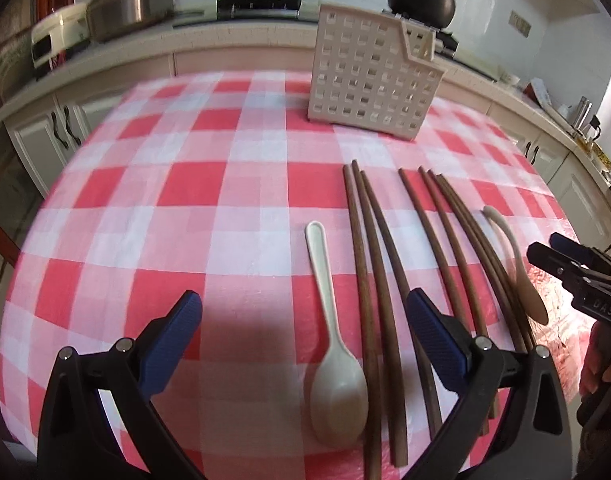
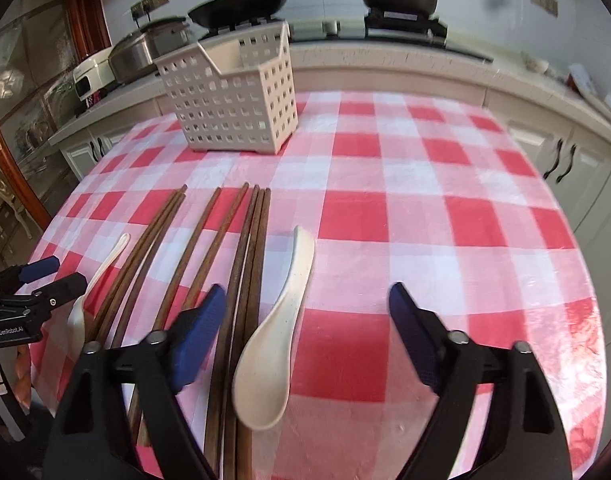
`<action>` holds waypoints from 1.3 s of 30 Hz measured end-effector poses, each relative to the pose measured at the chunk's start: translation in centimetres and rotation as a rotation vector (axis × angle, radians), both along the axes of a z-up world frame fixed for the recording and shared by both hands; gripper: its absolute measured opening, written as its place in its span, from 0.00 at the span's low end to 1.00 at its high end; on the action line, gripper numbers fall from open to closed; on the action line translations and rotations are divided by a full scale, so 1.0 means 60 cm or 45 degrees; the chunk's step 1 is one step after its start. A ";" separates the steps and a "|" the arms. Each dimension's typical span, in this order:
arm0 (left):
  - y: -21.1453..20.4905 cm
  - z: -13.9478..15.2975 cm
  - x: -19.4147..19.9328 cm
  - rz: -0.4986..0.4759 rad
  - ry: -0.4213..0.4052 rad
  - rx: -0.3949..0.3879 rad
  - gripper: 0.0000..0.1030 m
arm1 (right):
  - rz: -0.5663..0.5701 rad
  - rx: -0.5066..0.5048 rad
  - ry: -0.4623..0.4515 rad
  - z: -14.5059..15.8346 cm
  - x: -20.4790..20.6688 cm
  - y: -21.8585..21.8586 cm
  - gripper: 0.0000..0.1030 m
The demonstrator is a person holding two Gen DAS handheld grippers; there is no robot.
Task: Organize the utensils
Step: 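Close the right gripper on a white spoon while the left gripper lowers toward the other spoon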
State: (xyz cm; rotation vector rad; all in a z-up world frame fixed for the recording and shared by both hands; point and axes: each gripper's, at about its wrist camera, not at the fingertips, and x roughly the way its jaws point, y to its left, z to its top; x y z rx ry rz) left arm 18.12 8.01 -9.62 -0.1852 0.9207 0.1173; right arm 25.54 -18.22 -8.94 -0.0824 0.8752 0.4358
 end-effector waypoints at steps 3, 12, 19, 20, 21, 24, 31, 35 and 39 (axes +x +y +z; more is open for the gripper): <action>-0.005 -0.009 0.016 -0.018 0.050 -0.001 0.92 | 0.010 0.005 0.055 -0.007 0.020 0.003 0.58; -0.019 -0.025 0.051 -0.081 0.107 -0.043 0.69 | 0.094 0.028 0.196 -0.028 0.059 0.021 0.37; -0.021 -0.023 0.060 -0.080 0.102 -0.013 0.54 | 0.100 0.019 0.186 -0.029 0.068 0.025 0.24; -0.021 -0.023 0.058 -0.078 0.098 -0.003 0.52 | 0.101 0.011 0.181 -0.029 0.067 0.027 0.21; -0.022 -0.023 0.055 -0.077 0.094 0.004 0.49 | 0.103 0.003 0.175 -0.029 0.065 0.028 0.20; -0.026 -0.022 0.050 -0.096 0.082 -0.004 0.35 | 0.104 -0.007 0.167 -0.029 0.062 0.028 0.13; -0.031 -0.020 0.042 -0.124 0.061 -0.008 0.18 | 0.089 0.001 0.151 -0.027 0.058 0.025 0.10; -0.017 -0.019 0.035 -0.105 0.057 -0.044 0.17 | 0.075 0.023 0.158 -0.027 0.059 0.020 0.10; -0.002 -0.017 0.028 -0.086 0.056 -0.090 0.23 | 0.066 0.025 0.170 -0.031 0.058 0.019 0.10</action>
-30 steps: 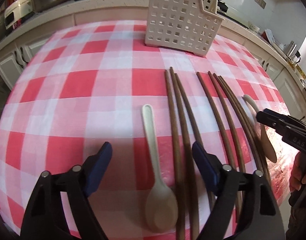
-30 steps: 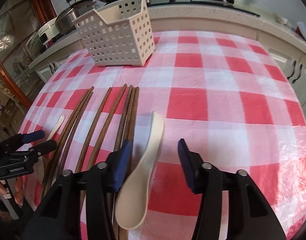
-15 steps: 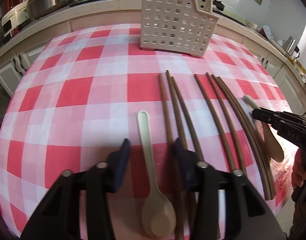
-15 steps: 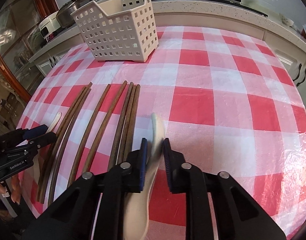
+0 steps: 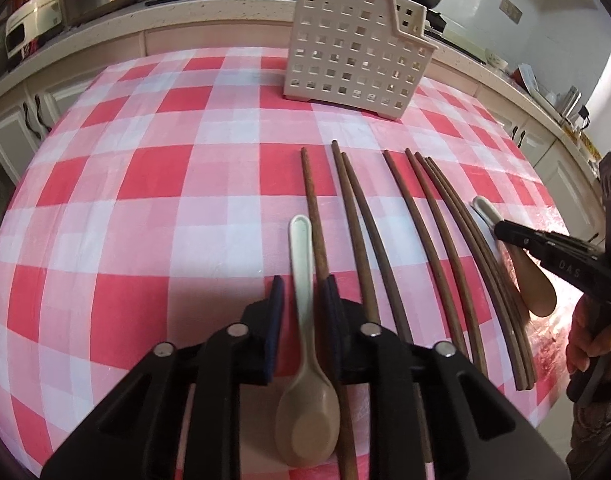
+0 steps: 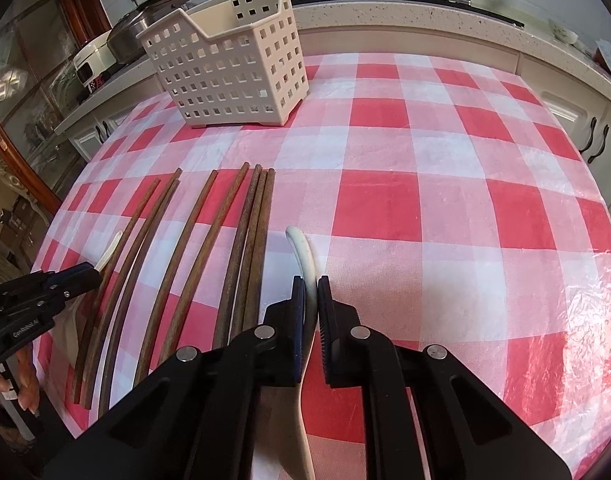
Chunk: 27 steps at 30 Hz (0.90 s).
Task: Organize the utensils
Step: 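Close the right gripper on a white spoon while the left gripper lowers toward the other spoon, then close the left gripper on its white spoon while the right gripper lifts its spoon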
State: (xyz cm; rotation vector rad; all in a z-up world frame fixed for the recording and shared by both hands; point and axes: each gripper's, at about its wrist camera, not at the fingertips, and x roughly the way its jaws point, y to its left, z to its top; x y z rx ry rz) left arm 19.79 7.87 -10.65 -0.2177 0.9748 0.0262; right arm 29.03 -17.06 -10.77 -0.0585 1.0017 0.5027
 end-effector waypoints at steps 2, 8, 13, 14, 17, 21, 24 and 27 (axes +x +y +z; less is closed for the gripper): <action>0.005 0.003 -0.004 0.010 -0.012 -0.004 0.24 | -0.012 0.028 0.016 0.000 0.001 -0.004 0.10; -0.001 -0.006 0.000 -0.005 0.017 0.054 0.23 | -0.016 -0.013 -0.002 0.002 0.001 -0.005 0.11; -0.013 -0.010 0.009 -0.011 0.005 0.133 0.23 | 0.014 -0.093 -0.041 0.003 -0.002 0.009 0.11; -0.015 -0.010 0.010 -0.014 0.003 0.147 0.22 | 0.018 -0.104 -0.046 0.004 -0.002 0.011 0.11; -0.018 -0.011 0.010 -0.012 -0.004 0.195 0.14 | 0.026 -0.126 -0.054 0.003 0.001 0.017 0.11; -0.010 -0.010 0.008 -0.020 -0.006 0.164 0.10 | 0.045 -0.161 -0.061 0.003 0.001 0.025 0.12; -0.009 -0.010 0.007 -0.029 -0.003 0.154 0.10 | 0.056 -0.166 -0.045 0.003 0.000 0.027 0.12; -0.009 -0.010 0.006 -0.025 -0.004 0.147 0.11 | 0.080 -0.172 -0.041 0.003 -0.005 0.032 0.12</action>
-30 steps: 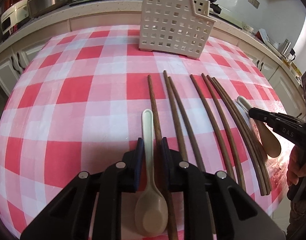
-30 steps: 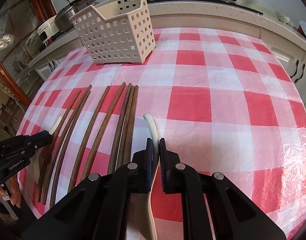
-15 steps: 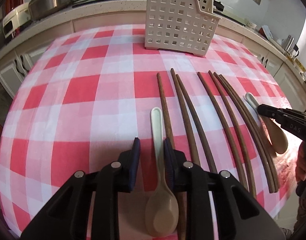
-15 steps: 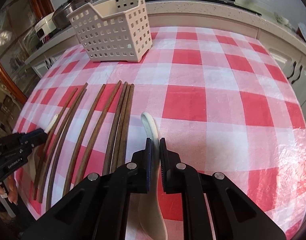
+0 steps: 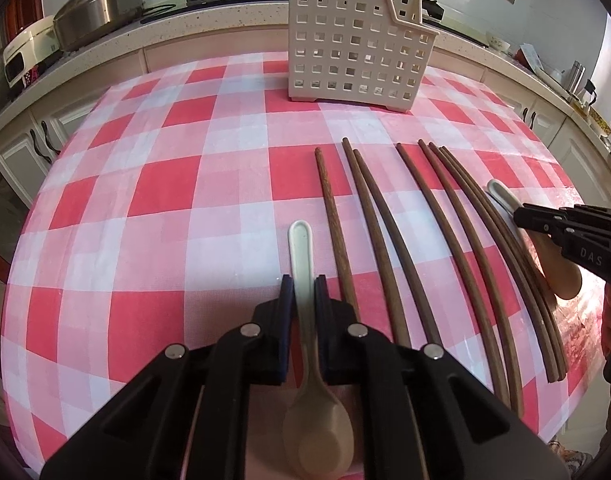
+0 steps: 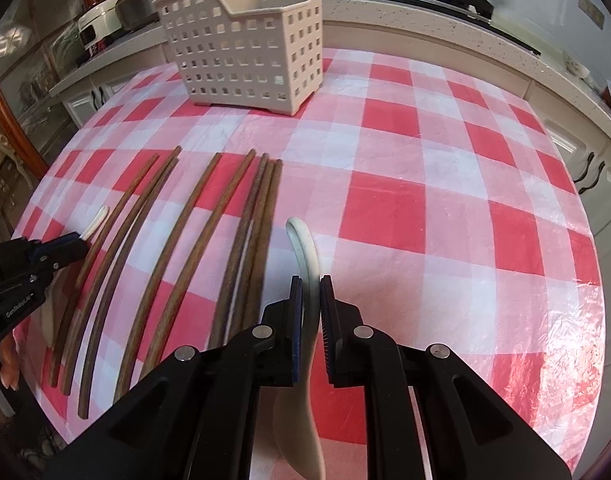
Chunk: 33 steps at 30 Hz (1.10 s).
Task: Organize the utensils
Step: 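Close the left gripper on its white spoon while the right gripper lifts its spoon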
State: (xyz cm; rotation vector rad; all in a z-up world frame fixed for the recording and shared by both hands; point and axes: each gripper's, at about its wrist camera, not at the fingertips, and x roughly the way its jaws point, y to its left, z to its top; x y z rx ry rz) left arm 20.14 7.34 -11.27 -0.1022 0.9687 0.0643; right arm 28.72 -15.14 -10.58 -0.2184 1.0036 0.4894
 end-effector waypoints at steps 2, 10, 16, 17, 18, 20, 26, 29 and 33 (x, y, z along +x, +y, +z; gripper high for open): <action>0.002 0.000 -0.001 0.004 -0.004 -0.014 0.11 | -0.002 0.001 -0.010 0.005 -0.002 0.001 0.13; 0.002 -0.002 -0.007 0.020 -0.045 -0.021 0.11 | 0.006 -0.022 -0.013 -0.003 0.000 0.008 0.32; -0.006 -0.003 -0.004 0.018 -0.060 0.020 0.11 | 0.012 -0.051 -0.047 -0.006 0.000 0.017 0.31; -0.008 -0.003 -0.004 0.019 -0.066 0.032 0.11 | 0.017 -0.051 -0.060 -0.007 0.001 0.018 0.24; -0.008 -0.004 -0.005 0.021 -0.073 0.037 0.10 | 0.017 -0.049 -0.069 -0.007 0.001 0.019 0.10; -0.006 -0.004 -0.005 0.026 -0.081 0.028 0.10 | 0.002 -0.045 -0.076 -0.006 0.003 0.017 0.08; 0.001 0.033 -0.021 0.045 -0.219 -0.025 0.10 | -0.026 0.089 -0.139 0.028 -0.007 -0.005 0.08; -0.007 0.071 -0.029 0.042 -0.330 0.018 0.10 | -0.042 0.171 -0.205 0.053 -0.013 -0.016 0.08; -0.016 0.111 -0.034 0.055 -0.443 0.065 0.10 | -0.057 0.285 -0.314 0.092 -0.022 -0.028 0.08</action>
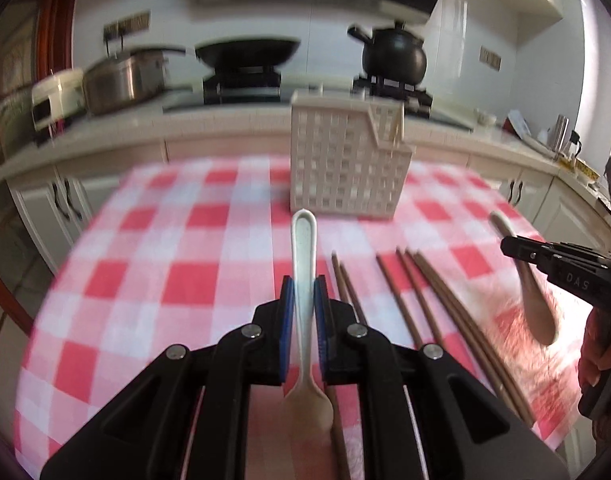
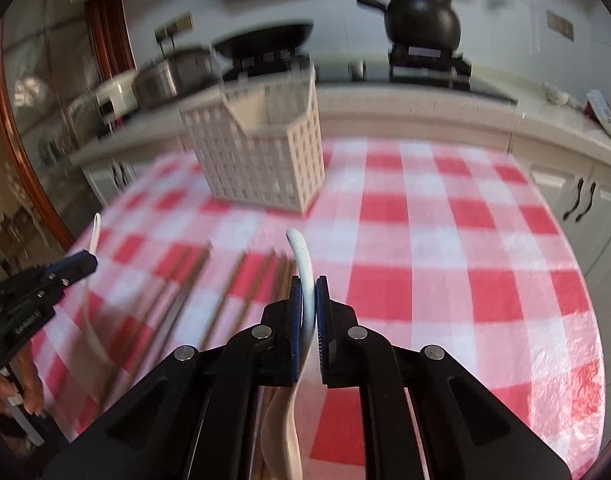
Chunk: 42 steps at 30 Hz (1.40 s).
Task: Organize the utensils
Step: 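Close the left gripper on its white spoon while the right gripper lifts its spoon, then carry both spoons over the white basket and open both grippers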
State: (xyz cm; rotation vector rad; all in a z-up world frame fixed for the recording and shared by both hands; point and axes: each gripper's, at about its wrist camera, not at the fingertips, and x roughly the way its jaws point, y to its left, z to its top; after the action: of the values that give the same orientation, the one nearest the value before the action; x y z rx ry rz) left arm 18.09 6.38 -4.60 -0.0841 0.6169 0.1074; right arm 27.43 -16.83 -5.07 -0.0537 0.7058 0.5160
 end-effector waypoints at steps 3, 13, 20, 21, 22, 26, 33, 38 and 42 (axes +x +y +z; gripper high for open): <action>-0.001 0.025 0.004 0.013 -0.051 0.011 0.10 | 0.010 0.041 -0.074 0.027 -0.006 0.002 0.08; 0.002 0.108 0.023 0.014 -0.193 0.071 0.10 | 0.045 0.051 -0.227 0.096 -0.010 0.029 0.08; 0.026 0.135 0.060 0.020 -0.276 0.062 0.10 | 0.069 0.038 -0.269 0.126 0.006 0.050 0.08; 0.030 0.141 0.069 0.017 -0.294 0.053 0.10 | 0.070 0.038 -0.275 0.130 0.010 0.053 0.08; 0.033 0.145 0.075 0.011 -0.303 0.049 0.10 | 0.072 0.040 -0.283 0.137 0.016 0.056 0.08; 0.040 0.174 0.110 -0.020 -0.352 0.055 0.10 | 0.070 0.048 -0.326 0.164 0.038 0.068 0.08; 0.056 0.230 0.206 -0.038 -0.442 0.036 0.10 | 0.060 0.097 -0.377 0.214 0.116 0.093 0.08; 0.050 0.255 0.277 -0.047 -0.469 0.015 0.10 | 0.048 0.087 -0.386 0.230 0.173 0.123 0.08; 0.045 0.255 0.316 -0.068 -0.465 -0.022 0.10 | 0.045 0.064 -0.346 0.217 0.203 0.137 0.08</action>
State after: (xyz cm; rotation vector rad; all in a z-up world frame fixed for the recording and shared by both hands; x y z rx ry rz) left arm 37.02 9.09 10.69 -0.1009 0.2555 0.0336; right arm 39.59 -8.64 7.96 -0.0877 0.4269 0.5482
